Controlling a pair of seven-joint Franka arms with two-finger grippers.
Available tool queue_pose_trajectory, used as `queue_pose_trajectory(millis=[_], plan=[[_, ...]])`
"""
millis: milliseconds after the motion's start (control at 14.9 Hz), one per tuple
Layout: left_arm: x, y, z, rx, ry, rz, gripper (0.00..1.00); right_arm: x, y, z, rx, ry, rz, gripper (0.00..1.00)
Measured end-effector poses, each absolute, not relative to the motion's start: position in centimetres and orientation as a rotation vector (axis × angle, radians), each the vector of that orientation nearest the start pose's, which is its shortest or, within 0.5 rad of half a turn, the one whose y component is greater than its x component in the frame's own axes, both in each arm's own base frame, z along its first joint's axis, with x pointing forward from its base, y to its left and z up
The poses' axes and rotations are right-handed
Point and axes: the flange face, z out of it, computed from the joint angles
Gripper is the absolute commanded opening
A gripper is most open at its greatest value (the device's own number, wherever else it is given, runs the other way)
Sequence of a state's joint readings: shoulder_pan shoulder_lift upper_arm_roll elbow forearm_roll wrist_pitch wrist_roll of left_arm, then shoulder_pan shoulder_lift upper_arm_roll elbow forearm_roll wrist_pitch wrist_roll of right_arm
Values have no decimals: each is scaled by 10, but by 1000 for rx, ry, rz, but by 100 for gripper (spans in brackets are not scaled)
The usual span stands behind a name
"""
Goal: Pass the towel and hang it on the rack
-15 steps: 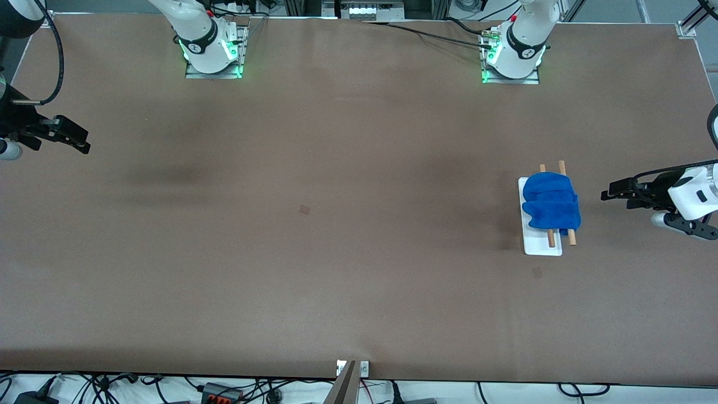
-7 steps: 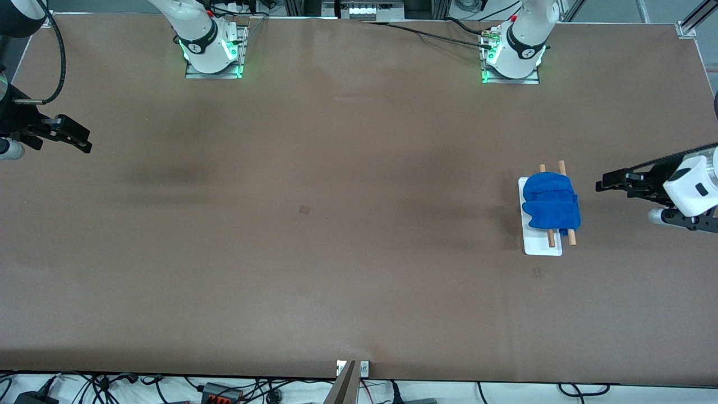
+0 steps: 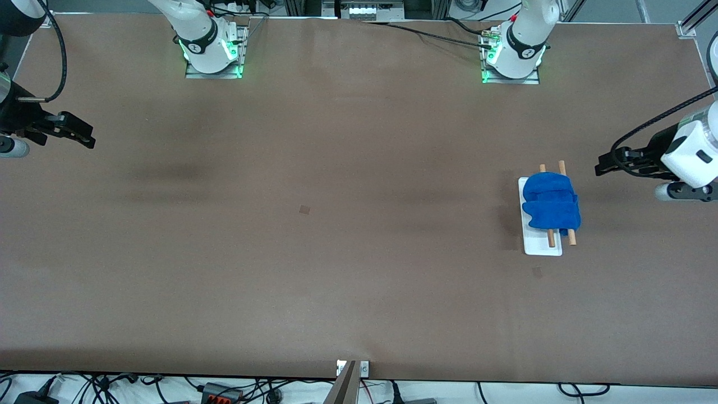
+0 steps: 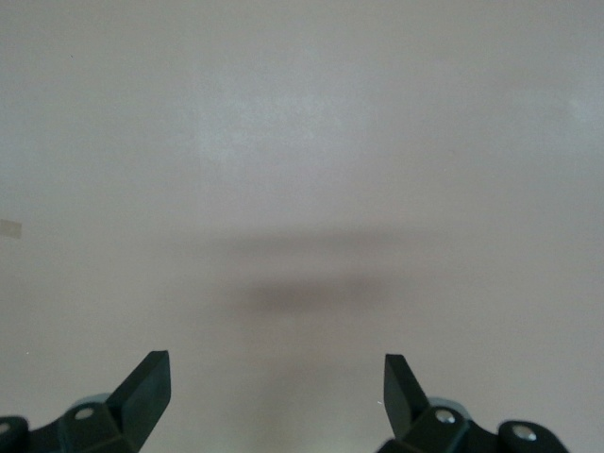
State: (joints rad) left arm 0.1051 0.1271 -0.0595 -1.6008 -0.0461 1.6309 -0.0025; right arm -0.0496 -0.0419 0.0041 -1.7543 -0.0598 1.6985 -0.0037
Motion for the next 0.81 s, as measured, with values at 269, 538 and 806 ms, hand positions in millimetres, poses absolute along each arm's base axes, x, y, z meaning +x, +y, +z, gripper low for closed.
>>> queue_pose_trajectory(millis=[269, 538, 806], plan=[[574, 24, 550, -3183, -136, 134, 100, 546, -30, 573, -3200, 52, 21, 100], [565, 23, 551, -3181, -141, 131, 100, 546, -30, 574, -3200, 51, 13, 100], [565, 24, 553, -3182, -145, 116, 100, 547, -30, 574, -3201, 51, -5, 100]])
